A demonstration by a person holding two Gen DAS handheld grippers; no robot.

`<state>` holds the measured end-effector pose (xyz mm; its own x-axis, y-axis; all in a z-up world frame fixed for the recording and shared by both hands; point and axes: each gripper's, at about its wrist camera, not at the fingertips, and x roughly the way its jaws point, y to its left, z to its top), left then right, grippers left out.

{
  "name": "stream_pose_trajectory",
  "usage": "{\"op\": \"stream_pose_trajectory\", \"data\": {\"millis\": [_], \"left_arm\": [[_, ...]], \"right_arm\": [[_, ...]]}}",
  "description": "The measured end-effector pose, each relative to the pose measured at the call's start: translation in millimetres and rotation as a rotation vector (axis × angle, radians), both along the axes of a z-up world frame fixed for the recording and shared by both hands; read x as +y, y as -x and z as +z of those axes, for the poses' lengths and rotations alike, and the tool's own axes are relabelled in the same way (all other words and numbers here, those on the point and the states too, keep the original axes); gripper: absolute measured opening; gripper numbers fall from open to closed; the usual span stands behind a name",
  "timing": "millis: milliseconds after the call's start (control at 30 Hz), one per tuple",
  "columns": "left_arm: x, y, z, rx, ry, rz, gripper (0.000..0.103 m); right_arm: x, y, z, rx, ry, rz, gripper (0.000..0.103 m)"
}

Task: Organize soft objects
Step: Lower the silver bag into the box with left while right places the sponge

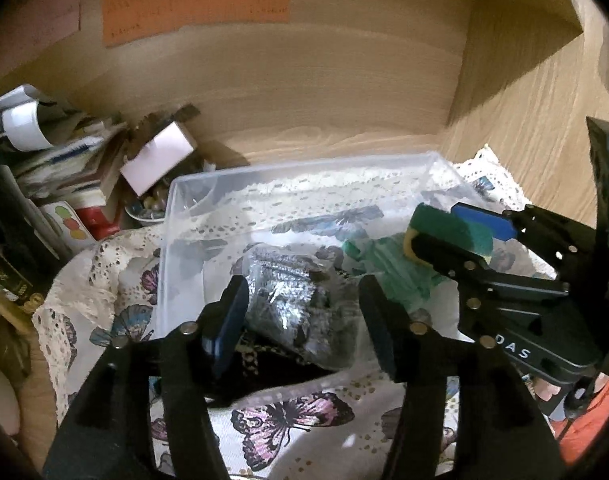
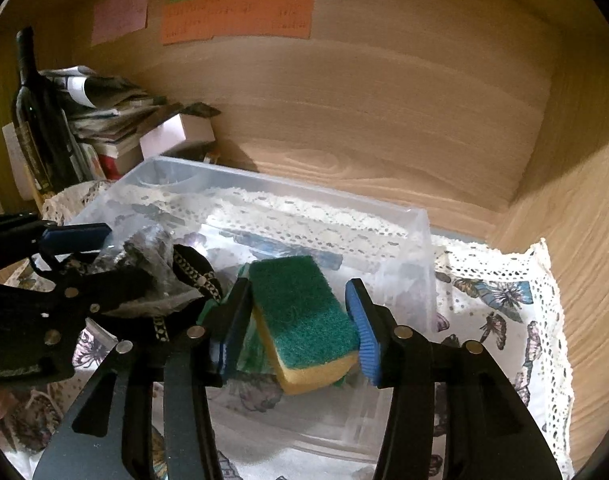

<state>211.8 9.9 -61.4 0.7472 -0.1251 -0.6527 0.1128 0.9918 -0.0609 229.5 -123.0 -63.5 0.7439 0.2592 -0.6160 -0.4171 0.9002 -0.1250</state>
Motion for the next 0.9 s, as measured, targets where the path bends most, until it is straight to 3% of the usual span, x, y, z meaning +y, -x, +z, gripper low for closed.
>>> {"op": "stream_pose_trajectory", "data": {"millis": [333,400,567,733,900], "left_arm": [[0.5,44.7,38.5,-0.136,-0.028,0.025,0.072],[0.0,54.4,44.7,-0.165,-0.041,0.030,0.075],[-2.1,85.8,54.0,-0.244,-0.065,0.031,0.099],[-4.5,112.3,49.5,-0.271,-0.069,0.016,0.101],[-6.1,128.4,30.0,-0.227,-0.042,-0.014,0.101]], "right_arm": [[-13.1,22.8,29.8,-0.051,-0.074,0.010,0.049],[-17.6,34.1,37.9,-0.080,-0.090,0.015,0.058],[-32.9,63.1,55.1,-0.138,-0.152,0.035,0.075],[-46.9,91.1,63.4,-0.192,-0.177,0.028,0.080],[-50.9,116.1,59.1,-0.231,-0.158,0.016,0.082]]}}
